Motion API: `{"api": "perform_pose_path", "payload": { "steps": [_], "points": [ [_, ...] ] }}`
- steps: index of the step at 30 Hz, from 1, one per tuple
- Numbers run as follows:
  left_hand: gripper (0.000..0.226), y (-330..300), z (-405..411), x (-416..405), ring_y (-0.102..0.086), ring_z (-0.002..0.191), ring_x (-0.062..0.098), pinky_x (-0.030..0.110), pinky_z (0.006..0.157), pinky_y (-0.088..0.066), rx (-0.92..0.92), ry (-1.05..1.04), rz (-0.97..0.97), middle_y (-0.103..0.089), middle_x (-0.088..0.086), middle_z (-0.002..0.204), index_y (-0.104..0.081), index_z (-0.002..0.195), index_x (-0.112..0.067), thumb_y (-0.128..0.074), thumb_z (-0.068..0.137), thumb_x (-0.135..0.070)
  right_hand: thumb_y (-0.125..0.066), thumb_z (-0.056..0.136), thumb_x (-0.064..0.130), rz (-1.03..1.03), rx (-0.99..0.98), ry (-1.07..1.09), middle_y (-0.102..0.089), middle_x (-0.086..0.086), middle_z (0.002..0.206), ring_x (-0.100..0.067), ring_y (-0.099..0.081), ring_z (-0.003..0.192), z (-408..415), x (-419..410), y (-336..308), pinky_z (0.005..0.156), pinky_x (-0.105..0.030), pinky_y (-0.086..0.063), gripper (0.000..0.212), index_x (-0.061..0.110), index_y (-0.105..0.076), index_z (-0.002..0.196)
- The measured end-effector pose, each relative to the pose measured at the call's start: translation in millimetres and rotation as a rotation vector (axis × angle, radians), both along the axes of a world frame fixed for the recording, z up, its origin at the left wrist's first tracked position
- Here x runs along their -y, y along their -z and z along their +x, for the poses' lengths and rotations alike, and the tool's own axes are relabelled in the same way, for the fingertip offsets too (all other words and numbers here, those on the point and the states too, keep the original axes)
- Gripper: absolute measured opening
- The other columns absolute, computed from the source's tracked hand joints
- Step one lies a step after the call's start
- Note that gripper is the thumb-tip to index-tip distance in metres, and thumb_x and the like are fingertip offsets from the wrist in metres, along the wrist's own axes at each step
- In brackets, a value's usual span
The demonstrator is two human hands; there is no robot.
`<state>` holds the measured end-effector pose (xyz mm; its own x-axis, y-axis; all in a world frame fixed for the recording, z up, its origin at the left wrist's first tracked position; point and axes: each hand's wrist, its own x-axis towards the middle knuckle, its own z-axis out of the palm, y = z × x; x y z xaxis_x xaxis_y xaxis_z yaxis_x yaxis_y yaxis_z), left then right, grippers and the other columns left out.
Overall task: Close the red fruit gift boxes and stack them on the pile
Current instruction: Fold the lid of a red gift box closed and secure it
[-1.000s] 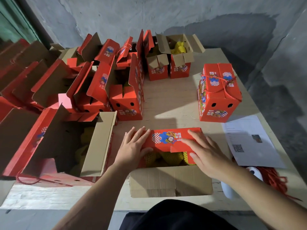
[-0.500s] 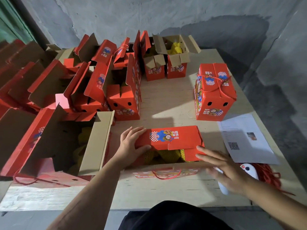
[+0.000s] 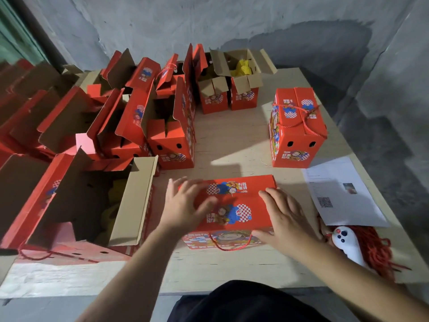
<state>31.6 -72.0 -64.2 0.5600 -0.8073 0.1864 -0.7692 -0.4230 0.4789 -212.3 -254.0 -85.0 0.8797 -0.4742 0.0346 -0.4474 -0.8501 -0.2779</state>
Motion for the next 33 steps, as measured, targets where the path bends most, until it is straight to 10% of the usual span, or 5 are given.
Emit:
{"api": "perform_pose_path", "payload": {
  "steps": [11, 14, 20, 26, 33],
  "points": [
    [0.105, 5.3, -30.8, -2.0, -0.053, 0.097, 0.025, 0.045, 0.088, -0.047, 0.433, 0.071, 0.306, -0.055, -0.001, 0.115, -0.056, 0.125, -0.024, -0.050, 0.056, -0.102, -0.067, 0.061, 0.088, -0.145, -0.090, 0.011, -0.046, -0.001, 0.132, -0.026, -0.045, 0.115, 9.2, 9.0, -9.7, 0.100, -0.043, -0.043, 0.109, 0.020, -0.044, 0.143],
    [0.108, 6.4, -31.8, 0.4, -0.052, 0.100, 0.025, 0.043, 0.091, -0.046, 0.401, 0.079, 0.331, -0.054, -0.001, 0.118, -0.053, 0.132, -0.024, -0.044, 0.058, -0.103, -0.051, 0.074, 0.091, -0.070, -0.197, 0.008, -0.005, -0.005, 0.169, -0.032, -0.009, 0.154, 10.2, 7.8, -7.0, 0.125, -0.046, -0.018, 0.123, 0.021, -0.004, 0.164],
    [0.114, 12.9, -36.0, 1.1, -0.054, 0.112, 0.028, 0.046, 0.103, -0.045, 0.408, 0.072, 0.247, -0.056, 0.002, 0.125, -0.053, 0.143, -0.024, -0.049, 0.059, -0.101, -0.034, 0.066, 0.103, 0.101, -0.375, -0.047, 0.052, 0.001, 0.156, -0.019, 0.046, 0.145, 18.6, 13.7, -22.6, 0.124, -0.045, 0.012, 0.134, 0.030, 0.037, 0.154],
    [0.096, 20.6, -43.7, -7.6, -0.050, 0.099, 0.026, 0.044, 0.093, -0.035, 0.439, 0.008, 0.136, -0.052, -0.001, 0.113, -0.054, 0.123, -0.026, -0.050, 0.062, -0.100, -0.036, 0.105, 0.058, 0.141, -0.133, -0.055, -0.017, 0.005, 0.171, -0.022, -0.018, 0.156, 36.5, 34.0, -44.0, 0.125, -0.042, -0.014, 0.062, 0.033, -0.029, 0.161],
    [0.096, 20.9, -46.8, -13.1, -0.051, 0.103, 0.027, 0.045, 0.095, -0.036, 0.457, 0.009, 0.101, -0.052, 0.000, 0.117, -0.060, 0.131, -0.029, -0.060, 0.062, -0.095, -0.043, 0.108, 0.043, 0.223, -0.312, -0.174, -0.045, 0.004, 0.153, -0.029, -0.044, 0.138, 66.9, 56.0, -73.3, 0.114, -0.045, -0.038, 0.042, 0.045, -0.046, 0.150]
  ]
}}
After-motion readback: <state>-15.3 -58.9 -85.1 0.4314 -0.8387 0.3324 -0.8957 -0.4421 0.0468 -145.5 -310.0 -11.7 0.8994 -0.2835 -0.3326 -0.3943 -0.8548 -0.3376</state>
